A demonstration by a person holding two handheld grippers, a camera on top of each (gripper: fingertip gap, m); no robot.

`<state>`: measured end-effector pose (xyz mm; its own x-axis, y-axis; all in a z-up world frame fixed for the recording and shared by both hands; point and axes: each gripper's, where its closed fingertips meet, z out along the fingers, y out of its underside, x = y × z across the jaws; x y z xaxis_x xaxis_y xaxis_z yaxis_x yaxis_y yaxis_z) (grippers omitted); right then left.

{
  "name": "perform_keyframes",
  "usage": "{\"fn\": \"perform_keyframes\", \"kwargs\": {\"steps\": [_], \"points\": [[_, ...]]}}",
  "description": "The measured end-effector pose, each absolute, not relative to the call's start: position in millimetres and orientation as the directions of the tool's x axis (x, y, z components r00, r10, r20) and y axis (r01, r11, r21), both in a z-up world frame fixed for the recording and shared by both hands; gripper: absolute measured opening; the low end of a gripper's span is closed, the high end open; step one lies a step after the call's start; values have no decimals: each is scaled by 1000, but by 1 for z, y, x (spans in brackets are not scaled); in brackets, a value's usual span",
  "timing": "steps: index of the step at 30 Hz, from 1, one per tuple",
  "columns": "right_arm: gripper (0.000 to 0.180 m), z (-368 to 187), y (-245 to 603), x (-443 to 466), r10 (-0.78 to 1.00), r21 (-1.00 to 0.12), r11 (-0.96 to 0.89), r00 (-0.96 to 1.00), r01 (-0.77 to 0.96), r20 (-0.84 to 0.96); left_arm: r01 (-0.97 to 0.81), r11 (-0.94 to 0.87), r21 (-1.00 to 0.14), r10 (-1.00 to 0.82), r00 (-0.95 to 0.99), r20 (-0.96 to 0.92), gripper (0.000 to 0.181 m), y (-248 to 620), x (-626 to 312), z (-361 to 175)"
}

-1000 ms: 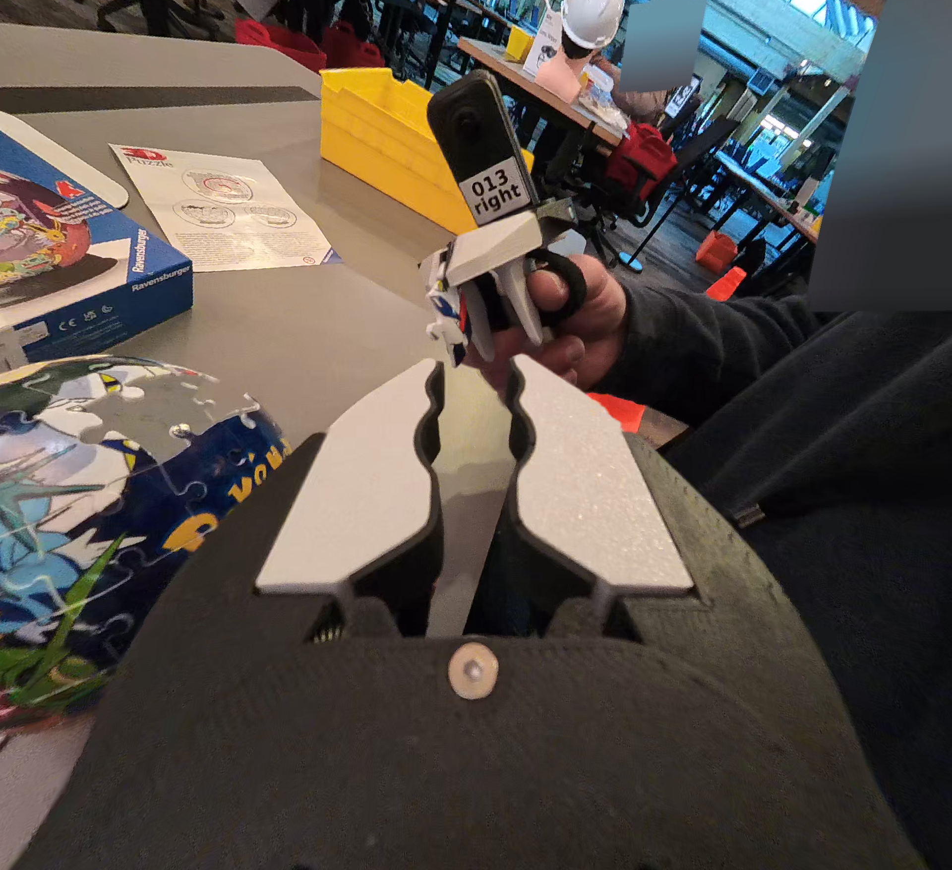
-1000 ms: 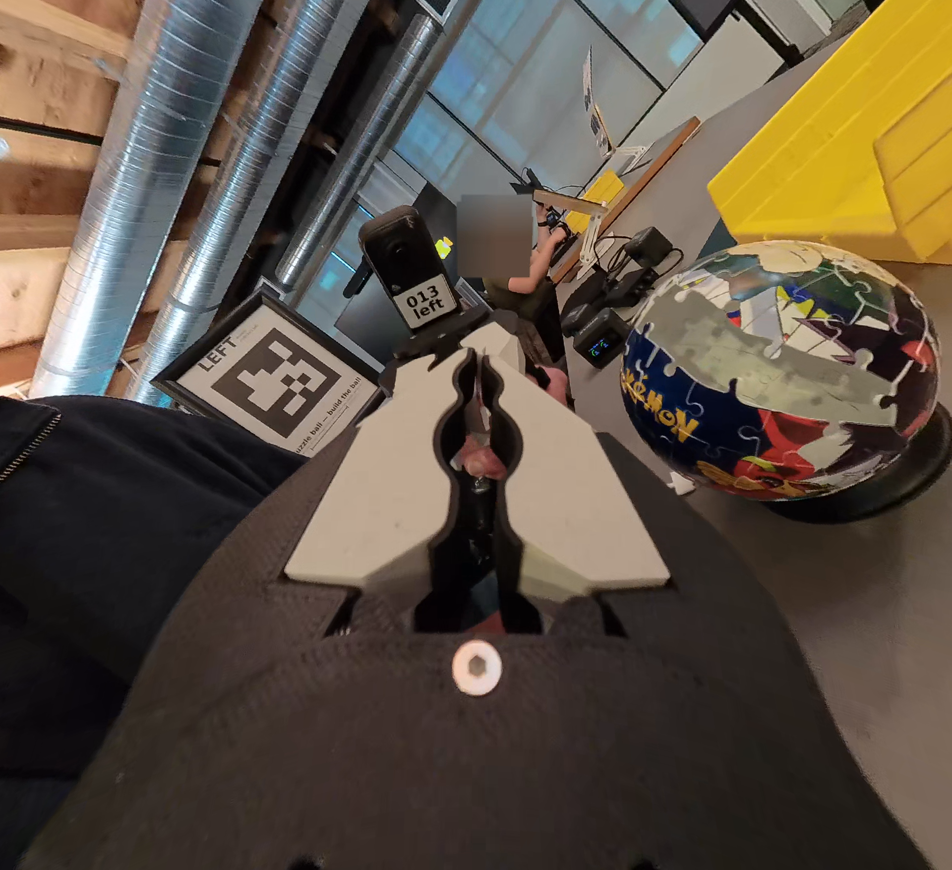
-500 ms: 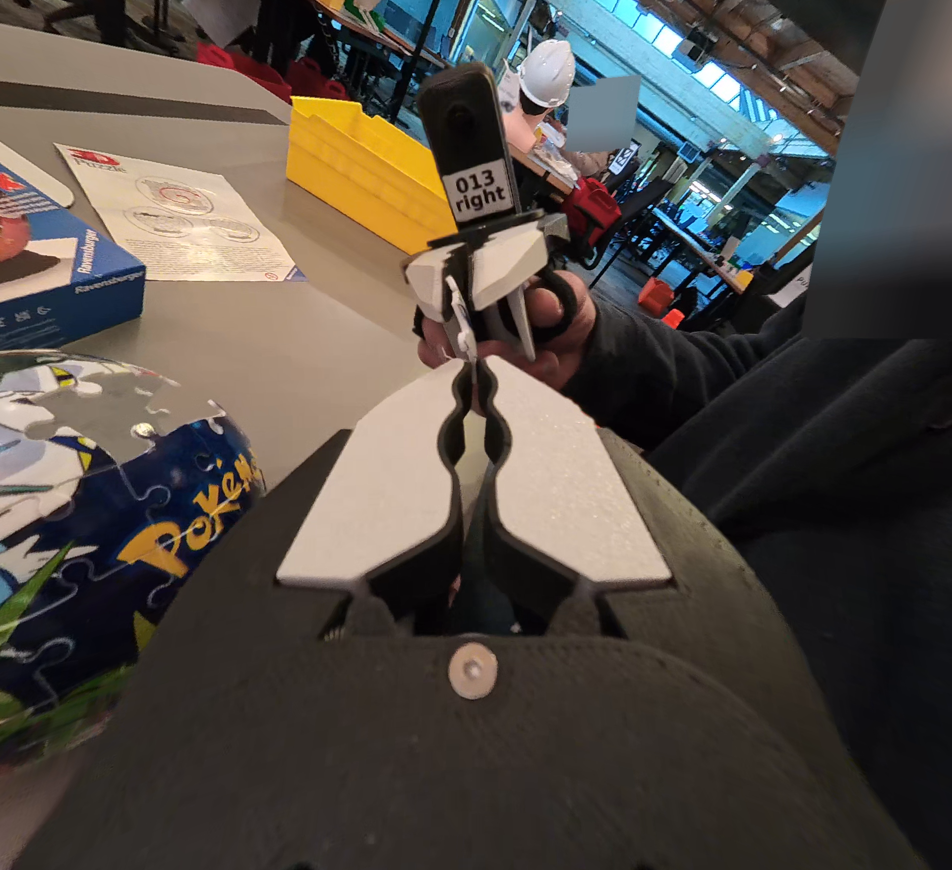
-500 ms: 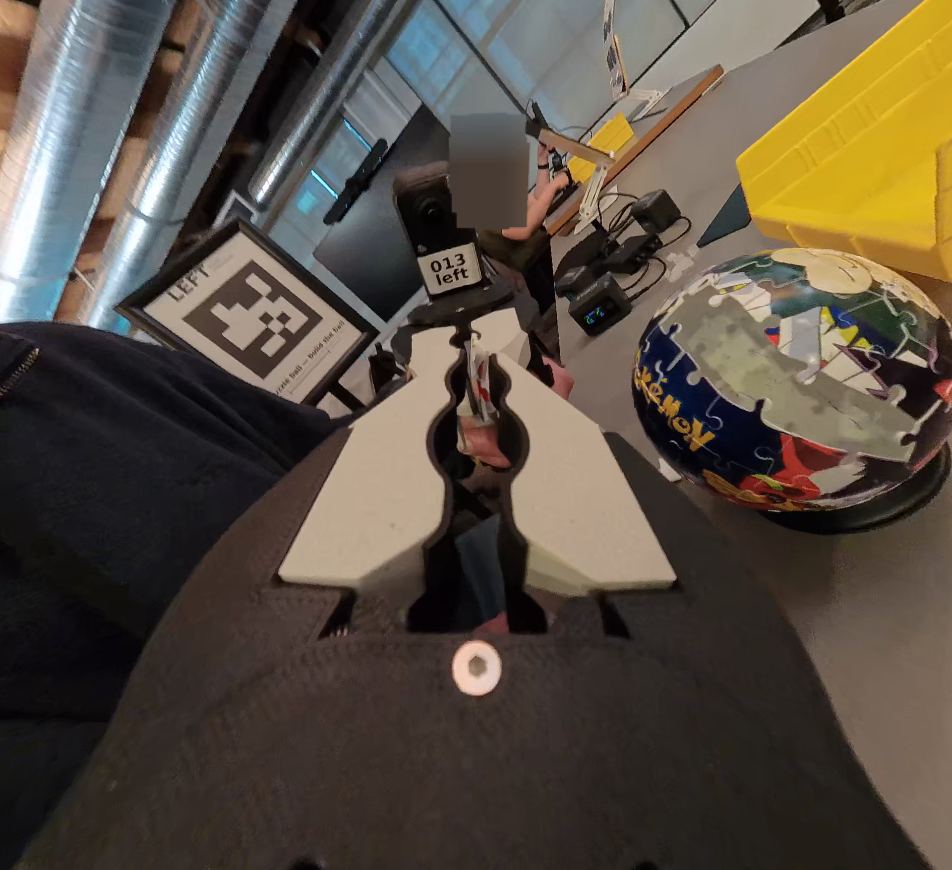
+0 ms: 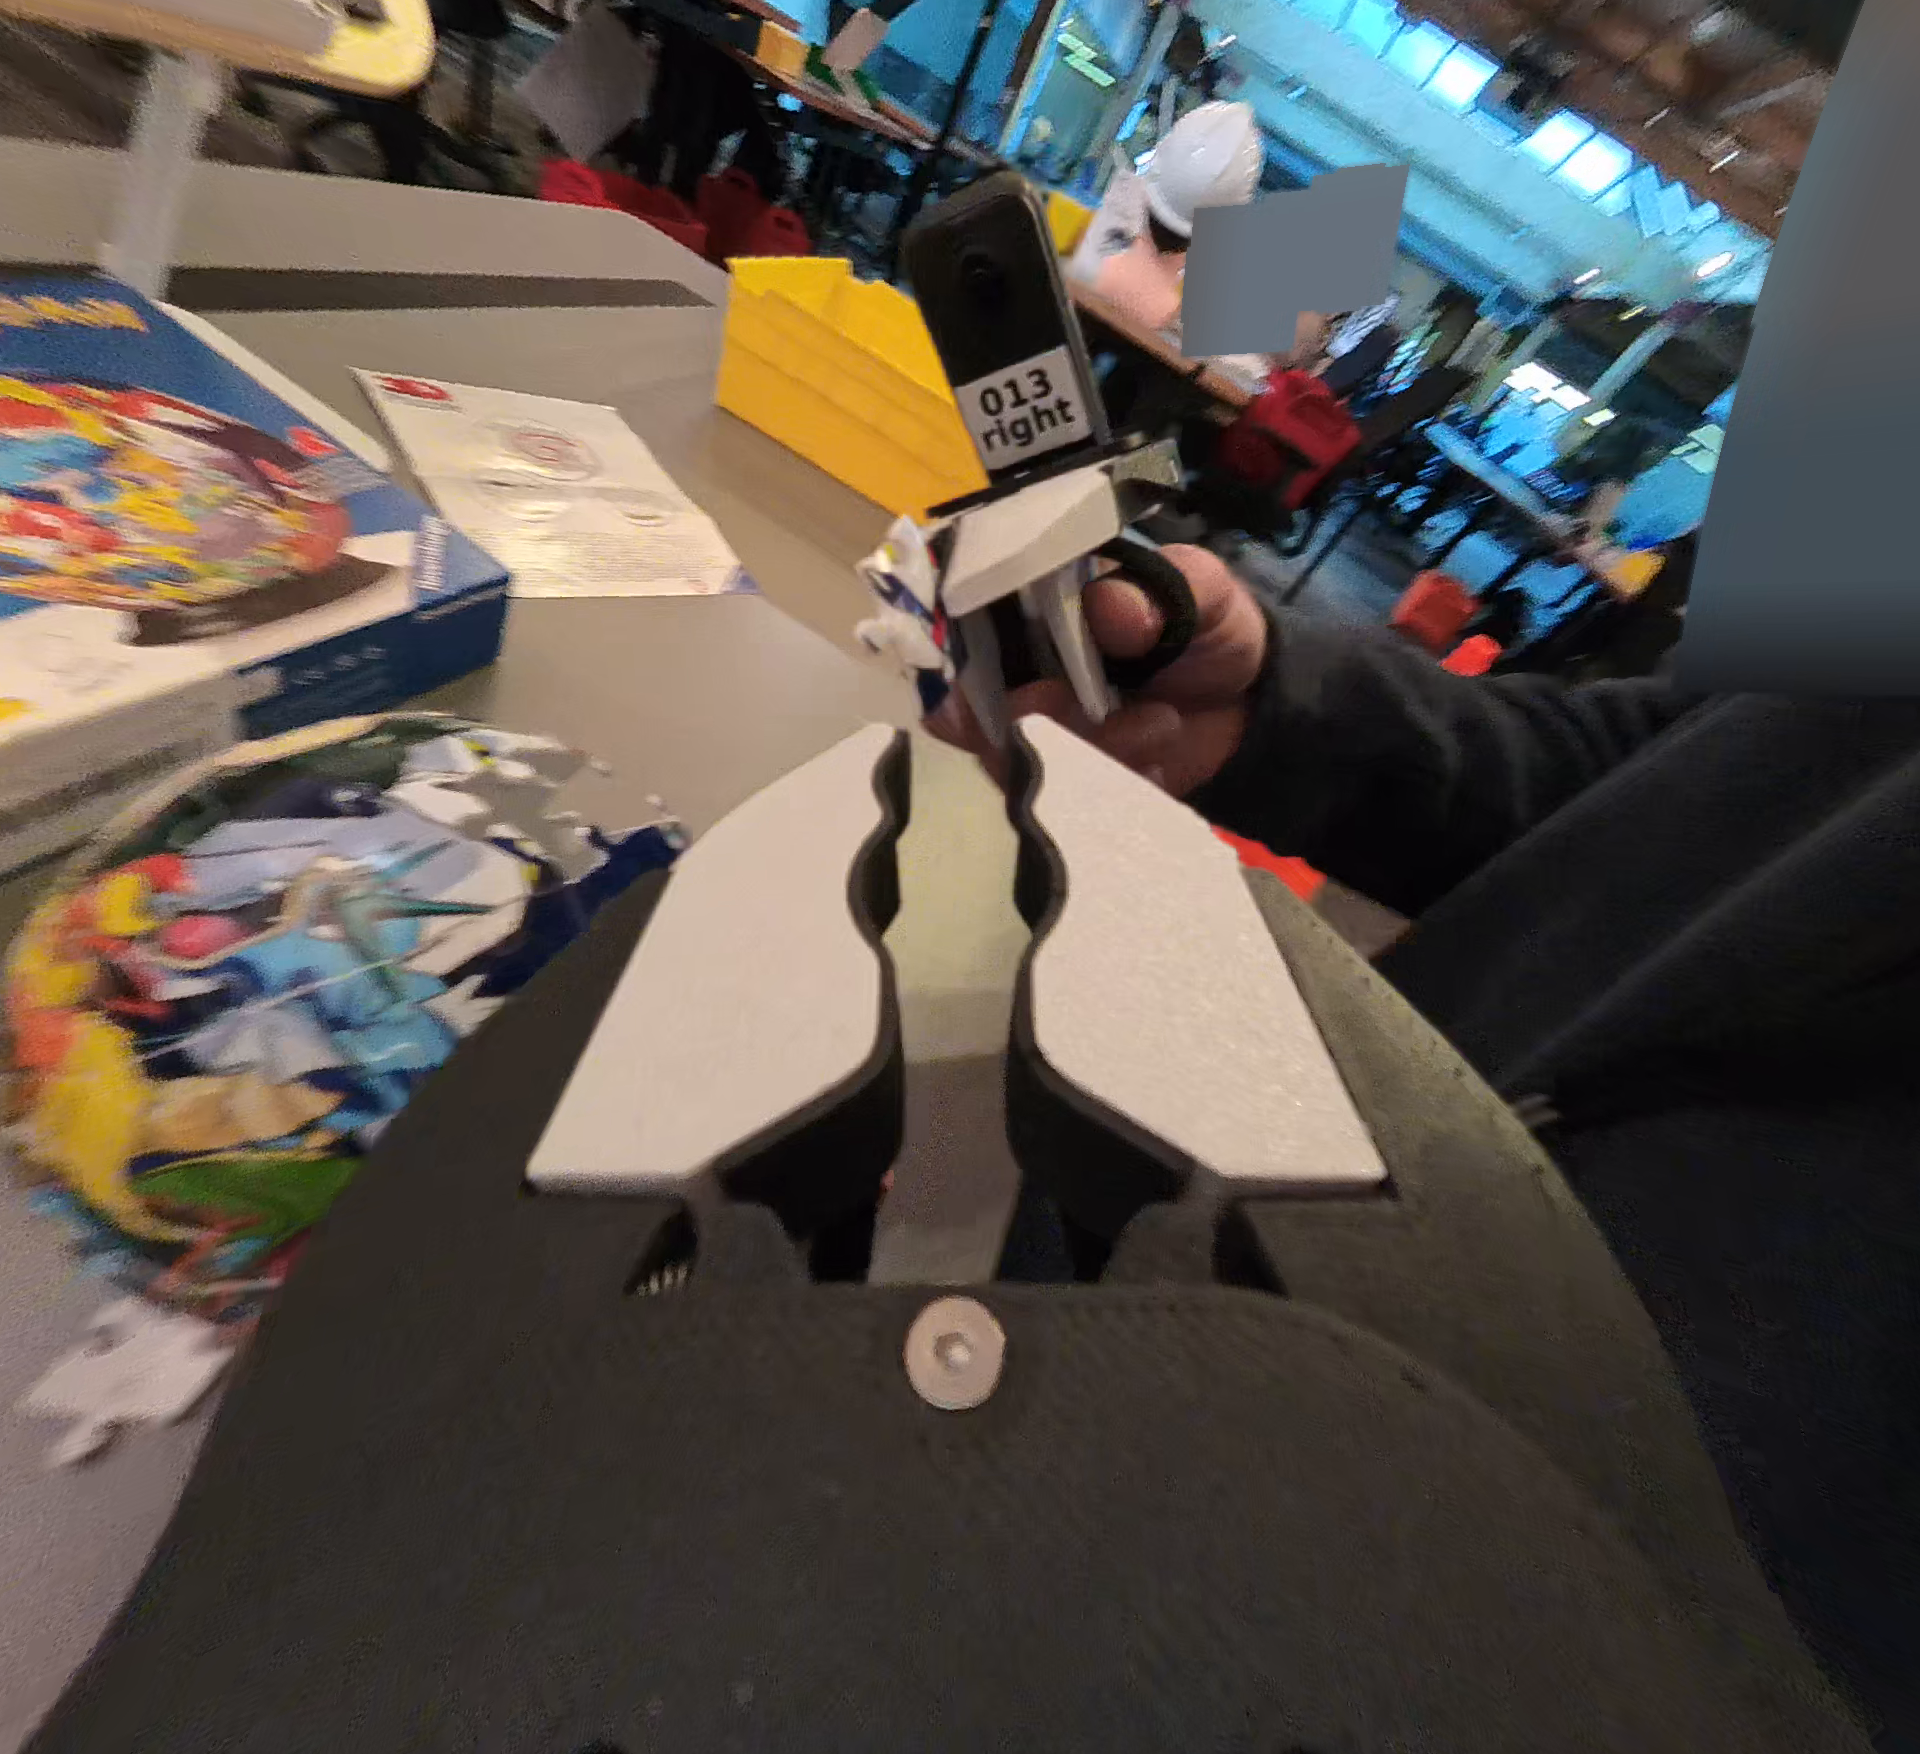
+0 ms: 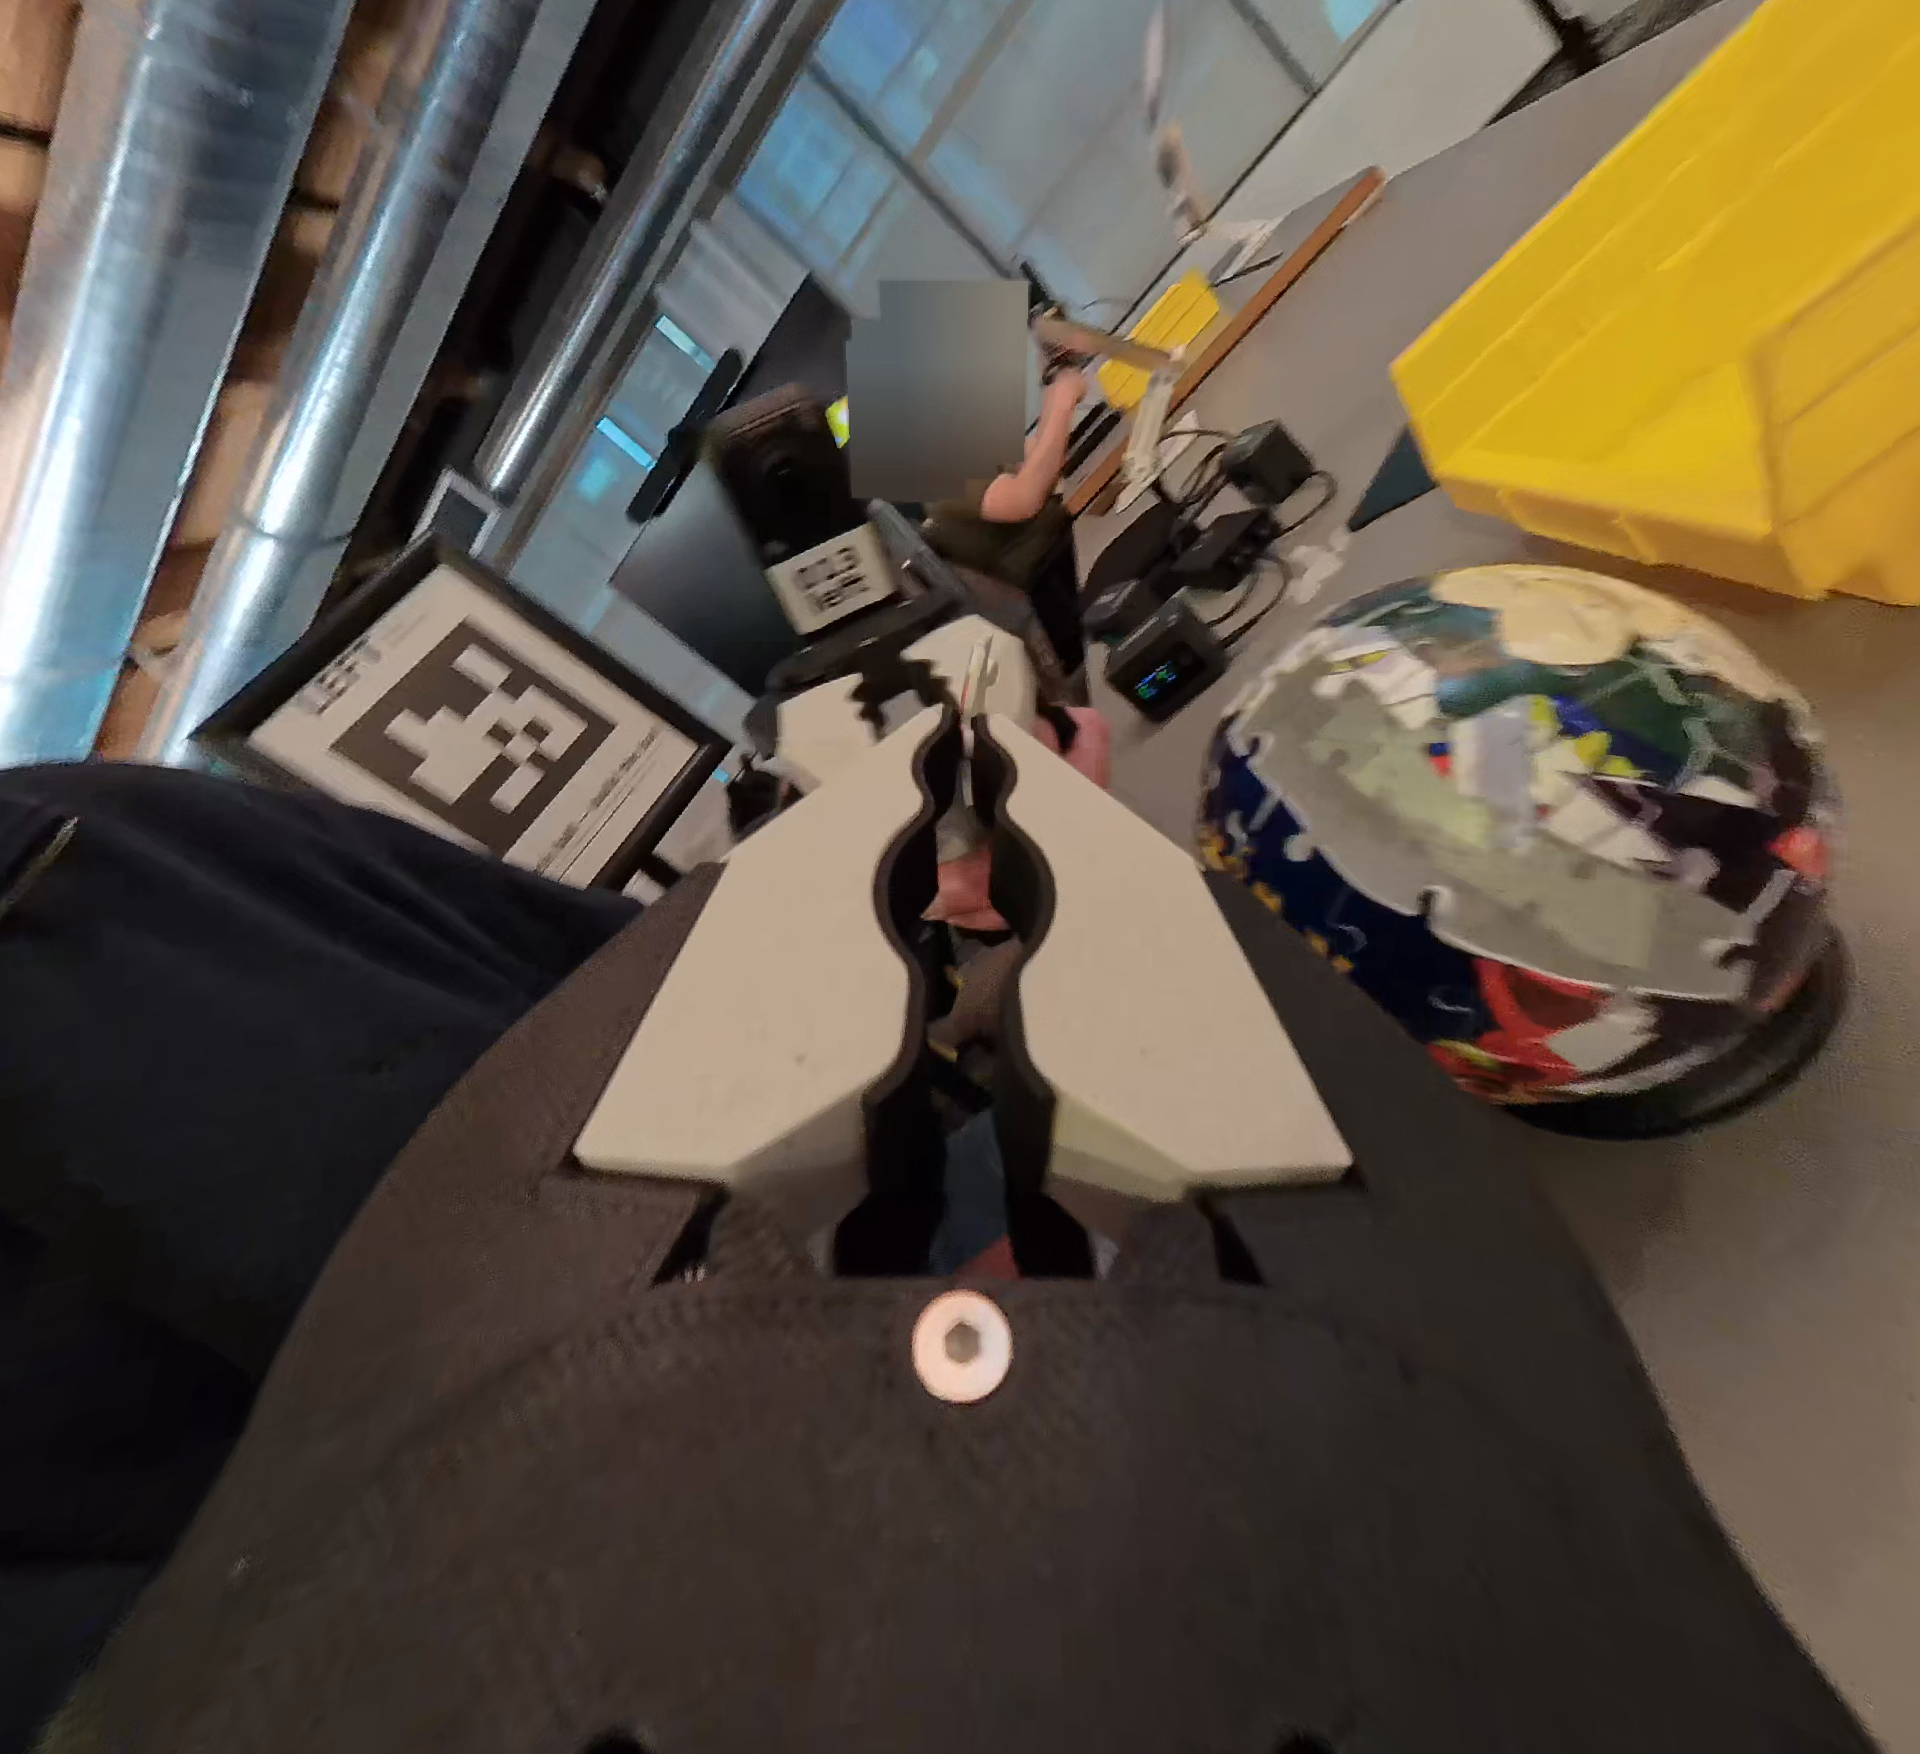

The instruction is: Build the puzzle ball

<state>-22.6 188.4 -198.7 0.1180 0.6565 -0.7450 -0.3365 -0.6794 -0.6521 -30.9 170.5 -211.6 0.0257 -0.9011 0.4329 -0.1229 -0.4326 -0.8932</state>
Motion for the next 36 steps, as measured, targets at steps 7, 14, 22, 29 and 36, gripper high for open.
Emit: {"fn": "perform_keyframes", "kwargs": {"steps": [7, 14, 22, 29, 36], "points": [[0, -229, 217, -27, 516, -556, -734, 211, -391, -830, -225, -111, -968, -959, 280, 45, 39, 216, -65, -219], [0, -242, 229, -35, 447, -519, -750, 264, -409, -855, -376, 54, -925, -929, 321, -185, 53, 236, -69, -250], [0, -247, 234, -36, 401, -490, -757, 285, -432, -870, -377, 61, -924, -934, 306, -186, 55, 239, -65, -259], [0, -250, 235, -41, 372, -451, -777, 258, -438, -892, -386, 74, -919, -933, 298, -201, 55, 239, -62, -263], [0, -251, 236, -40, 348, -421, -792, 239, -442, -906, -413, 123, -902, -922, 289, -258, 55, 240, -60, -262]]}}
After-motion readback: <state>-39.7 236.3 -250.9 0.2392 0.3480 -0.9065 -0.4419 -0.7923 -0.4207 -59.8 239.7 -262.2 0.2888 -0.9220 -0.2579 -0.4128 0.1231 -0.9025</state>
